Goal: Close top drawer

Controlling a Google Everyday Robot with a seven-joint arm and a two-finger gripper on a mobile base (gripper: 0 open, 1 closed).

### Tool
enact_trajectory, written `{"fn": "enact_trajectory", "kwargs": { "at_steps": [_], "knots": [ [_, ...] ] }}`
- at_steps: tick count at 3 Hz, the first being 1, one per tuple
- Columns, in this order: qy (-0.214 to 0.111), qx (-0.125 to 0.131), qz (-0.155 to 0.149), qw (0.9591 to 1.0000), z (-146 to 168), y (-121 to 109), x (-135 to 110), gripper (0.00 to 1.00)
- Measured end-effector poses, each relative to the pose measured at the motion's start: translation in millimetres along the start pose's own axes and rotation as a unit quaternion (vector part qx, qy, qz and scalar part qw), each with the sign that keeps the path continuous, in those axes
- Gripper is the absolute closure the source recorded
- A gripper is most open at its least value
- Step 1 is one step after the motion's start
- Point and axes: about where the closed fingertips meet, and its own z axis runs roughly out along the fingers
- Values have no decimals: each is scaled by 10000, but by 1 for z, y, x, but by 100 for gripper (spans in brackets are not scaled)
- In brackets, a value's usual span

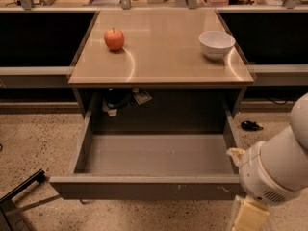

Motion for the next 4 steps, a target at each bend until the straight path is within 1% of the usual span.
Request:
{"fn": "enact_trajectory", "kwargs": {
  "at_steps": [1,2,3,4],
  "knots": [
    [-143,-403,-76,9991,41,25,14,0],
    [-452,-791,-339,9953,77,37,0,0],
    [-430,-811,-314,9953,80,41,4,0],
    [-433,-938,-205,9944,97,50,8,0]
  ]
}}
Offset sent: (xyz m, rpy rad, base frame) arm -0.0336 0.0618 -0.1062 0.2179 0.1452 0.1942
